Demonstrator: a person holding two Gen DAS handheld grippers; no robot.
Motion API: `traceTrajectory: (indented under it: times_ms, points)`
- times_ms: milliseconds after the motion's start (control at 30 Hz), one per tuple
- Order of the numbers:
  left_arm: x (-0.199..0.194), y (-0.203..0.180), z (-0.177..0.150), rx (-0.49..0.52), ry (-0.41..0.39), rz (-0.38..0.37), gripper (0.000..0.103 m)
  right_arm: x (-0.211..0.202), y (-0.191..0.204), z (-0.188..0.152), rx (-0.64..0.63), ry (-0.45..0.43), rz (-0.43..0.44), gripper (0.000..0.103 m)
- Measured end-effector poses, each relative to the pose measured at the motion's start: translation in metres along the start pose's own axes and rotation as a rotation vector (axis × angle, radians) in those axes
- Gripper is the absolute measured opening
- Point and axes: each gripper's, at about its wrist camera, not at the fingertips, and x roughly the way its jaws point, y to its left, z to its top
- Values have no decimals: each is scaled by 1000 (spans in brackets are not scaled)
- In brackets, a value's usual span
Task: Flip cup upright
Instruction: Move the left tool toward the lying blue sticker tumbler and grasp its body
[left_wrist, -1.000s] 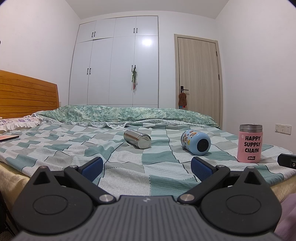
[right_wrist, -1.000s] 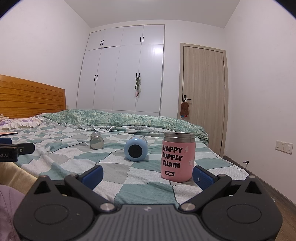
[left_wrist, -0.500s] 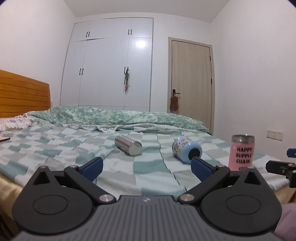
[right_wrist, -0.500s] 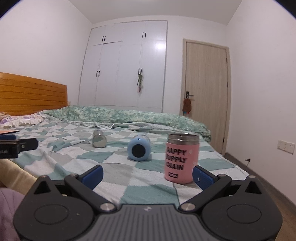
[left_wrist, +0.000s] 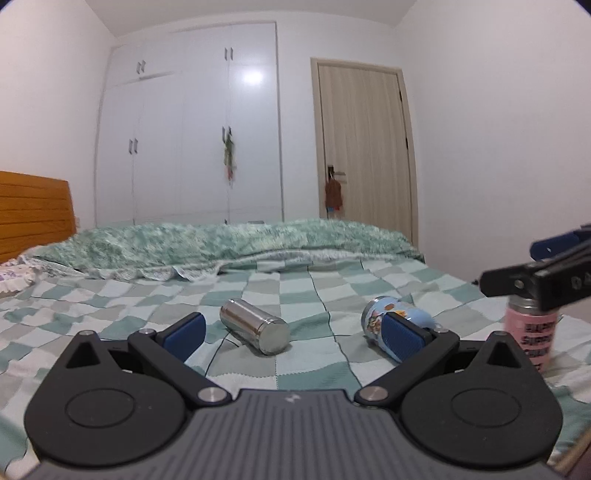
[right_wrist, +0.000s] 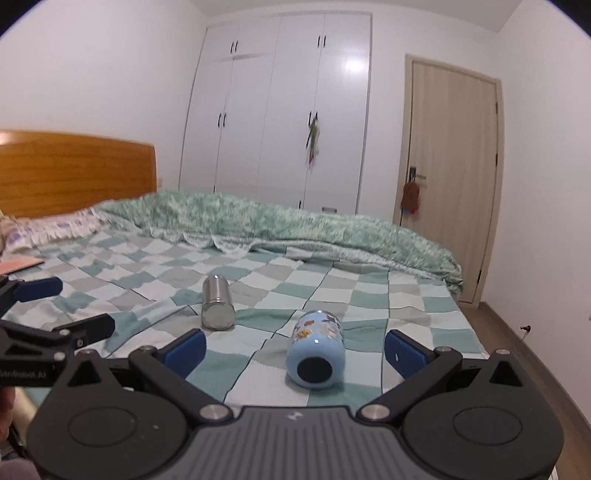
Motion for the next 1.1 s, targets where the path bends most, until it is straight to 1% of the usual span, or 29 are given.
traceTrajectory:
  times_ms: [67, 167, 267, 400, 533, 633, 700, 800, 900, 933, 967, 1000, 1100]
  points:
    - [20, 8, 2, 4, 23, -17, 103, 27, 3, 10, 3, 43, -3, 103]
    - [55, 19, 5, 26, 68, -38, 103, 73, 3, 24, 17, 133, -25, 103]
    - [88, 27, 4, 54, 130, -104, 103, 115, 2, 33, 31, 210, -52, 103]
    - [132, 32, 0, 97, 211, -189, 103, 167, -3, 37, 49, 314, -87, 103]
    - [170, 37, -3, 82, 254, -248, 103, 215, -2, 31, 47, 412, -133, 103]
    - [193, 36, -7, 114, 280, -257, 103, 246, -5, 24, 67, 483, -151, 103]
    - [207, 34, -10, 133, 296, -245, 103, 264, -6, 19, 76, 525, -166, 103]
    - [221, 40, -16, 117, 312, -246, 103, 286, -10, 9, 88, 587, -187, 102]
    - [227, 40, -18, 126, 322, -246, 103, 305, -16, -5, 132, 660, -190, 94]
    - [227, 39, -19, 127, 323, -248, 103, 310, -16, -9, 134, 676, -205, 88]
    - [225, 39, -19, 129, 322, -248, 103, 311, -16, -11, 125, 677, -221, 86]
    - [223, 38, -18, 131, 319, -247, 103, 309, -16, -12, 121, 667, -219, 86]
    - [209, 39, -10, 121, 304, -241, 103, 294, -22, -10, 190, 643, -178, 85]
